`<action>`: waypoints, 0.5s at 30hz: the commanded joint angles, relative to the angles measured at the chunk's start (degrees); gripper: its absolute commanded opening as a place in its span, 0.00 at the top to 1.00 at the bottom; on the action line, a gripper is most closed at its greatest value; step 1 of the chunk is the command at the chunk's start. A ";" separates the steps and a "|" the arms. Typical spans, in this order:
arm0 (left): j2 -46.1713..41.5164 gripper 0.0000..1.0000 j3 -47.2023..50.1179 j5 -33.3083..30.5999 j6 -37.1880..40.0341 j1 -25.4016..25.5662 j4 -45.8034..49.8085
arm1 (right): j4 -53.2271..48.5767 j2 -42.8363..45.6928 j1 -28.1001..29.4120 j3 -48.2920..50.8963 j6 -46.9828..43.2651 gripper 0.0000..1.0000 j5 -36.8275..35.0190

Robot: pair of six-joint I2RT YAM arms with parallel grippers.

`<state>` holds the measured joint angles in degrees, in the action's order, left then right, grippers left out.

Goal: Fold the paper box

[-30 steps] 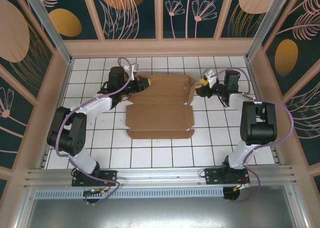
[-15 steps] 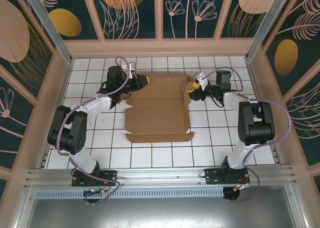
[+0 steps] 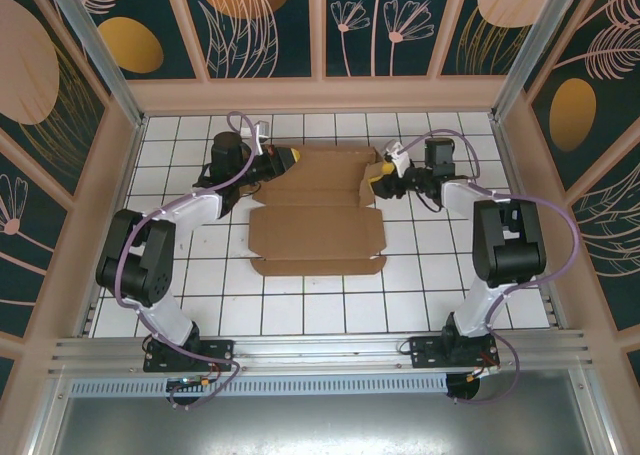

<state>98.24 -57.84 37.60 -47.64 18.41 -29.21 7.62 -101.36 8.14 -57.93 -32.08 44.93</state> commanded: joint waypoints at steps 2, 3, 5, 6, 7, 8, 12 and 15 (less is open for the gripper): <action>1.37 1.00 0.65 2.03 -1.53 0.06 -4.08 | 2.05 -1.28 1.59 0.33 3.18 0.45 -8.69; 1.34 1.00 0.82 2.12 -1.79 0.05 -4.41 | 3.01 -1.12 1.65 0.85 3.93 0.44 -10.27; 1.17 1.00 1.24 2.12 -2.26 0.05 -5.09 | 4.17 -1.23 1.83 1.33 5.33 0.45 -14.30; 1.15 1.00 1.48 2.12 -2.44 0.04 -5.43 | 5.05 -1.25 1.99 1.69 6.17 0.45 -16.06; 1.08 1.00 1.52 2.12 -2.57 0.04 -5.60 | 5.98 -1.21 2.06 2.00 7.08 0.46 -17.86; 1.03 1.00 1.65 2.12 -2.64 0.06 -5.77 | 6.70 -1.24 2.16 2.23 7.77 0.47 -19.06; 0.90 1.00 1.78 2.49 -3.03 0.09 -6.31 | 7.09 -1.82 2.95 1.67 9.74 0.53 -23.10; 0.82 1.00 3.43 2.05 -3.06 0.13 -6.21 | 7.05 -1.97 3.92 1.51 10.28 0.54 -24.43</action>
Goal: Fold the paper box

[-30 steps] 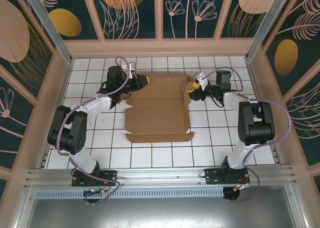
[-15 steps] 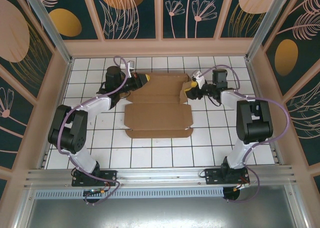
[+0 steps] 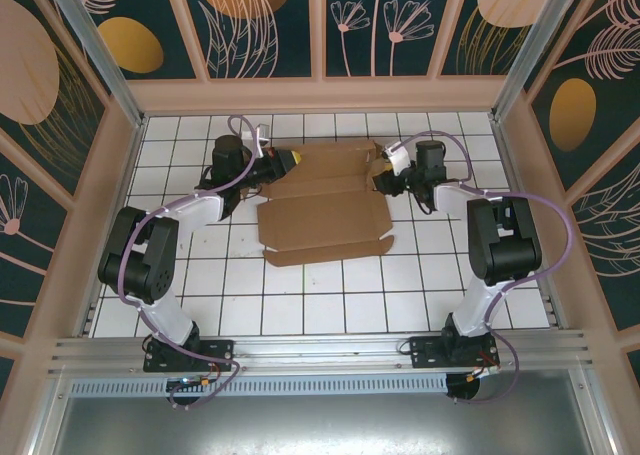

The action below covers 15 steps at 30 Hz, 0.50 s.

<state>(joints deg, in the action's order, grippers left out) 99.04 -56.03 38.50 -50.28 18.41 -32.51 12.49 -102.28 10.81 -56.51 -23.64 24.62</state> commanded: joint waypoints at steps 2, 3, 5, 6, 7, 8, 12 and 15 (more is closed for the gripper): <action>0.53 1.00 1.68 0.89 -0.78 0.23 -2.83 | 2.83 -0.75 2.21 0.63 1.50 0.54 -4.76; 0.98 1.00 1.52 0.85 -1.13 0.30 -2.66 | 3.12 -0.64 2.75 0.84 1.25 0.54 -5.24; 1.74 1.00 0.82 0.38 -1.64 0.34 -2.13 | 3.86 -0.31 3.41 1.40 1.12 0.54 -5.32; 2.01 1.00 0.66 -0.10 -1.82 0.33 -1.76 | 4.47 -0.13 3.62 1.96 1.06 0.54 -5.45; 2.15 1.00 0.66 -0.70 -1.84 0.32 -1.10 | 5.37 0.10 3.69 2.58 1.16 0.53 -5.58; 2.29 1.00 -1.02 -1.52 -1.77 0.33 -0.22 | 5.91 0.39 3.69 3.10 1.08 0.53 -5.57; 2.65 1.00 -2.92 -2.56 -1.66 0.32 1.18 | 6.63 0.53 3.74 4.04 0.79 0.53 -5.74; 2.71 1.00 -2.53 -2.02 -1.40 0.39 0.98 | 5.96 0.35 3.59 3.26 0.11 0.53 -5.98</action>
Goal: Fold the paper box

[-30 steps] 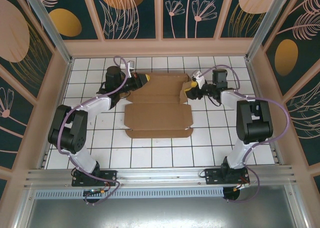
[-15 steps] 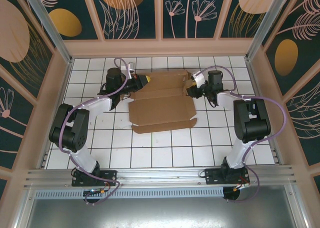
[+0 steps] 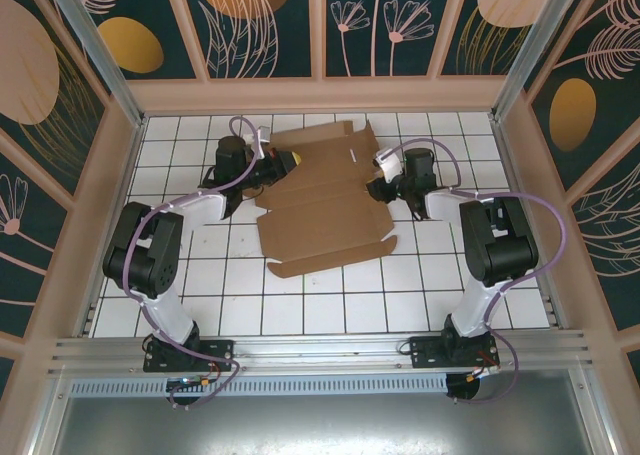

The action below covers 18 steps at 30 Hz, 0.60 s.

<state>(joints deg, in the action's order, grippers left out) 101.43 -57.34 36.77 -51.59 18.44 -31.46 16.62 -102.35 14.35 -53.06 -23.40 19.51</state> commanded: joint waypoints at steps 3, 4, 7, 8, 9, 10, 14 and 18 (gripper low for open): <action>-0.77 1.00 -1.82 -2.30 1.41 0.24 3.53 | 1.38 1.20 -1.65 -1.61 2.60 0.52 0.36; -0.96 1.00 -2.51 -3.18 0.87 0.14 5.03 | -0.52 1.04 -2.40 -3.86 5.15 0.52 0.61; -1.05 0.87 -5.49 -7.40 -2.36 -0.75 11.14 | -11.50 -2.36 -3.01 -14.68 11.59 0.35 -3.88; -0.97 0.85 -5.97 -8.37 -3.61 -1.10 12.02 | -15.96 -4.46 -3.20 -19.52 12.98 0.36 -4.90; -1.07 0.84 -6.41 -9.64 -4.94 -1.42 13.36 | -20.76 -7.33 -3.40 -24.92 13.52 0.40 -4.88; -1.19 0.83 -6.88 -10.62 -5.96 -1.77 14.48 | -23.05 -9.76 -3.54 -28.87 14.66 0.41 -5.49; -1.36 0.81 -7.96 -11.62 -8.81 -2.52 16.93 | -29.62 -18.24 -3.52 -41.77 19.86 0.39 -4.57; -1.60 0.75 -10.86 -11.99 -8.30 -3.24 23.37 | -40.25 -28.41 -2.72 -57.12 21.73 0.38 -4.83</action>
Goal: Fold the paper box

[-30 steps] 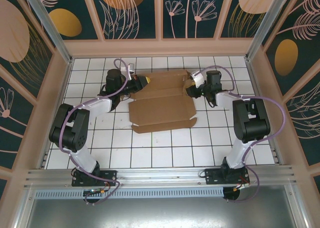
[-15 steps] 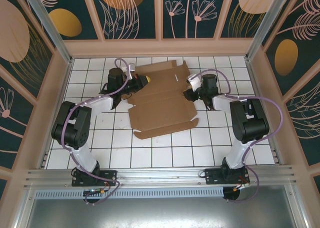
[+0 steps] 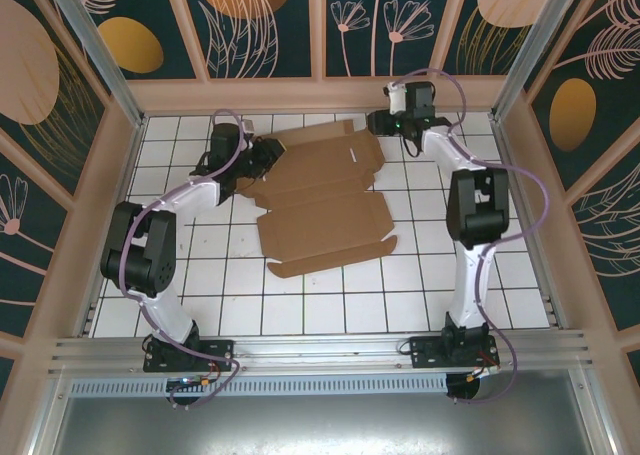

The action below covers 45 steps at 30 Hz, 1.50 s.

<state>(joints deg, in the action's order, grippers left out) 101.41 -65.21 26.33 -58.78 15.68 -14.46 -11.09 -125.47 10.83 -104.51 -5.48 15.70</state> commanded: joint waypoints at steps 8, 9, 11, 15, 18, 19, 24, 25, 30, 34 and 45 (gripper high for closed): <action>0.03 0.68 -9.71 -4.44 -0.64 -1.35 16.02 | -13.35 -10.59 2.50 -9.53 3.81 0.51 -3.59; 1.05 0.67 -10.69 -3.98 -1.12 -1.33 16.78 | -12.58 -10.38 2.74 -9.29 3.83 0.56 -4.79; 2.98 0.67 -12.50 -2.90 -2.65 -1.42 18.17 | -8.97 -8.19 3.39 -6.15 3.54 0.67 -6.73; 5.58 0.67 -16.17 -1.40 -5.33 -1.37 19.72 | 8.90 2.15 6.25 10.95 0.97 0.88 -15.12; 6.53 0.62 -18.90 -1.26 -6.90 -1.44 21.23 | 27.98 10.79 7.97 27.24 -0.80 1.00 -19.68; 6.76 0.58 -19.56 -1.11 -7.68 -1.44 21.55 | 32.99 12.71 8.20 31.09 -1.10 1.00 -20.13; 8.37 0.36 -22.57 0.56 -12.52 -1.42 23.84 | 60.79 19.72 9.49 50.02 -3.51 1.00 -20.91; 8.33 0.33 -22.59 0.62 -13.28 -1.43 23.82 | 66.56 20.38 9.85 53.08 -4.61 1.00 -20.89; 6.76 0.13 -22.24 -0.41 -19.03 -1.44 25.23 | 82.38 20.70 12.61 60.01 -10.41 1.00 -26.56; 6.15 0.08 -22.93 -2.65 -23.11 -1.58 27.92 | 89.73 19.85 14.35 62.09 -14.28 1.00 -29.88; 6.99 0.24 -22.66 -3.74 -28.70 -2.61 26.24 | 98.58 18.93 16.35 65.43 -18.68 1.00 -32.05</action>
<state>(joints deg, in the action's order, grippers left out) 109.03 -88.62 23.51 -80.55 13.96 11.77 79.18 -106.26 26.63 -39.97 -22.41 -14.06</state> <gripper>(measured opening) 0.775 0.066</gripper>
